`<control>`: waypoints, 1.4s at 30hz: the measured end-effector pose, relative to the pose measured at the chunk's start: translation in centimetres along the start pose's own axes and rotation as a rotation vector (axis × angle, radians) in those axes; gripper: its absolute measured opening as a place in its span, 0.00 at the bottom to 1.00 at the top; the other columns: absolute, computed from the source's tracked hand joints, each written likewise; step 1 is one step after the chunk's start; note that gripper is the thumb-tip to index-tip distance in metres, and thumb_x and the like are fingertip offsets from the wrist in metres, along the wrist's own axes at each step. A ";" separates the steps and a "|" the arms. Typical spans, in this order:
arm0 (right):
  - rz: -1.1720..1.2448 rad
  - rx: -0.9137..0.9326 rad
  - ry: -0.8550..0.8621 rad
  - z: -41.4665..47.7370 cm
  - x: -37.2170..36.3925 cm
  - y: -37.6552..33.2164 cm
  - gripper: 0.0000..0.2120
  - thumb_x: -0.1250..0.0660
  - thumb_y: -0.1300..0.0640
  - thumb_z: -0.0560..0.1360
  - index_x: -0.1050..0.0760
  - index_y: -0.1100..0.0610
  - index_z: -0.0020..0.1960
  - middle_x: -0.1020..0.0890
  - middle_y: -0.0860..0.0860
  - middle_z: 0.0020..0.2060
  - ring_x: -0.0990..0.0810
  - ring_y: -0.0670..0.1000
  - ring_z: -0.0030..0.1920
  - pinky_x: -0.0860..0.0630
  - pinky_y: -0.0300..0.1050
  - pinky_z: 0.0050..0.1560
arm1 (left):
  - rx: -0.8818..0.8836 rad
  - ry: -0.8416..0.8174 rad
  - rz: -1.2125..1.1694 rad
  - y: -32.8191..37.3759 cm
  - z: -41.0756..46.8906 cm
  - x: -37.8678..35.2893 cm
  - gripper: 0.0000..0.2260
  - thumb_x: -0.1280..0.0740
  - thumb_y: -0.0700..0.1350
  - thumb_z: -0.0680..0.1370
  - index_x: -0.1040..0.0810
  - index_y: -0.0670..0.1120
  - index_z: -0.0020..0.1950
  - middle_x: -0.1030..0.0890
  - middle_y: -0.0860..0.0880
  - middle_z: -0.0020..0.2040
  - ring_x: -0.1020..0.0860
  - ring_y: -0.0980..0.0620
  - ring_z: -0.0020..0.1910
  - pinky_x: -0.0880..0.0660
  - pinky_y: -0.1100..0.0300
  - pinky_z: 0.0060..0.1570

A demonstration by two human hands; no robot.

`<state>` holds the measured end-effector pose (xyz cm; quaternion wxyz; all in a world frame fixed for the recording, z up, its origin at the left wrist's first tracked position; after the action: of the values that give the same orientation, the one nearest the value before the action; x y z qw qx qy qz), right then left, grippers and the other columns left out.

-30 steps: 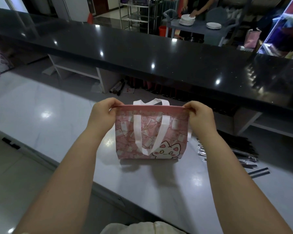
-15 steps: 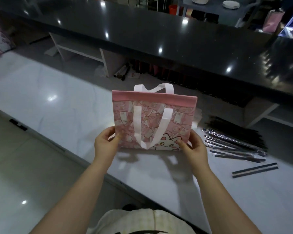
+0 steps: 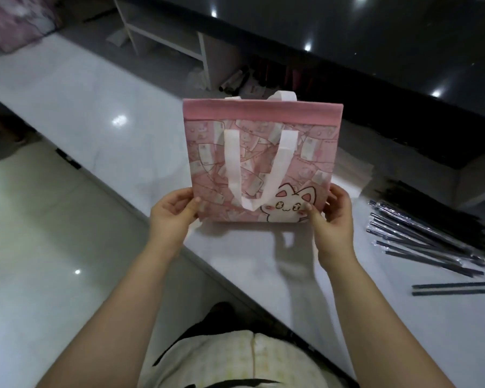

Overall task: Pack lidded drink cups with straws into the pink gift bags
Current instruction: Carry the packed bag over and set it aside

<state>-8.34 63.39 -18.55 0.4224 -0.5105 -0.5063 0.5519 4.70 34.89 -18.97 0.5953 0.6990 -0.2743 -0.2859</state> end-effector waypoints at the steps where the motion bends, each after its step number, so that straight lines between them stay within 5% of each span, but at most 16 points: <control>1: 0.021 -0.006 -0.028 0.2 -0.7 -0.2 0.23 0.31 0.71 0.73 0.28 0.47 0.58 0.21 0.55 0.58 0.21 0.51 0.56 0.22 0.53 0.58 | -0.003 0.030 -0.004 0.4 -0.3 0.8 0.09 0.33 0.32 0.77 0.20 0.45 0.50 0.14 0.53 0.40 0.16 0.56 0.40 0.19 0.62 0.40; 4: 0.084 -0.022 -0.142 0.6 -3.5 -0.4 0.20 0.32 0.71 0.74 0.27 0.50 0.58 0.21 0.58 0.60 0.21 0.55 0.57 0.23 0.58 0.59 | -0.007 0.132 -0.049 1.3 -1.5 3.5 0.09 0.34 0.32 0.77 0.20 0.45 0.50 0.14 0.53 0.40 0.16 0.56 0.40 0.18 0.58 0.42; 11: 0.167 -0.080 -0.440 -0.8 -12.1 -0.1 0.21 0.32 0.68 0.73 0.23 0.43 0.56 0.19 0.52 0.59 0.22 0.56 0.60 0.21 0.48 0.54 | -0.034 0.428 -0.166 3.0 -6.5 11.0 0.09 0.32 0.34 0.77 0.18 0.47 0.51 0.14 0.54 0.41 0.16 0.57 0.41 0.19 0.60 0.38; 16: 0.162 -0.123 -0.586 -2.9 -18.1 0.3 0.22 0.34 0.71 0.75 0.25 0.48 0.61 0.20 0.53 0.60 0.22 0.57 0.62 0.22 0.57 0.58 | -0.046 0.581 -0.194 4.1 -10.0 16.0 0.10 0.32 0.36 0.77 0.18 0.46 0.56 0.14 0.52 0.46 0.16 0.55 0.46 0.19 0.59 0.39; 22: 0.143 -0.117 -0.759 -5.8 -26.5 -2.0 0.22 0.35 0.70 0.76 0.26 0.52 0.66 0.18 0.51 0.59 0.21 0.55 0.61 0.20 0.55 0.55 | -0.088 0.714 -0.257 5.9 -11.8 22.2 0.11 0.32 0.37 0.78 0.18 0.48 0.57 0.14 0.50 0.50 0.16 0.53 0.48 0.19 0.59 0.40; 33: 0.126 0.012 -0.952 -12.3 -48.2 -5.5 0.25 0.38 0.70 0.79 0.32 0.49 0.70 0.21 0.56 0.60 0.22 0.59 0.62 0.24 0.63 0.61 | -0.217 0.800 -0.322 12.6 -9.0 41.4 0.11 0.32 0.38 0.78 0.16 0.52 0.52 0.14 0.50 0.50 0.16 0.53 0.47 0.20 0.60 0.36; 37: 0.155 0.051 -0.998 -15.2 -56.3 -5.5 0.21 0.37 0.68 0.78 0.27 0.50 0.66 0.19 0.52 0.59 0.20 0.55 0.59 0.19 0.48 0.49 | -0.259 0.783 -0.307 15.1 -6.5 48.8 0.12 0.32 0.39 0.78 0.14 0.55 0.49 0.14 0.51 0.50 0.16 0.54 0.47 0.20 0.60 0.37; 42: 0.187 0.002 -0.968 -17.7 -63.8 -3.8 0.21 0.36 0.71 0.76 0.27 0.54 0.65 0.18 0.55 0.57 0.19 0.53 0.56 0.19 0.43 0.47 | -0.210 0.781 -0.318 14.7 -3.5 57.0 0.13 0.34 0.37 0.78 0.15 0.53 0.53 0.14 0.48 0.51 0.16 0.52 0.46 0.20 0.59 0.37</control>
<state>16.78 3.41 -5.51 0.0876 -0.2384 -0.5960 0.7617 45.73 -6.03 -8.18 0.6710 0.7238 0.1133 -0.1147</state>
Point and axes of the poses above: each hand's wrist, its own z-axis towards the middle knuckle, its own x-axis out of the back of the hand, y = z × x, the point moved 7 cm from there along z, towards the middle knuckle
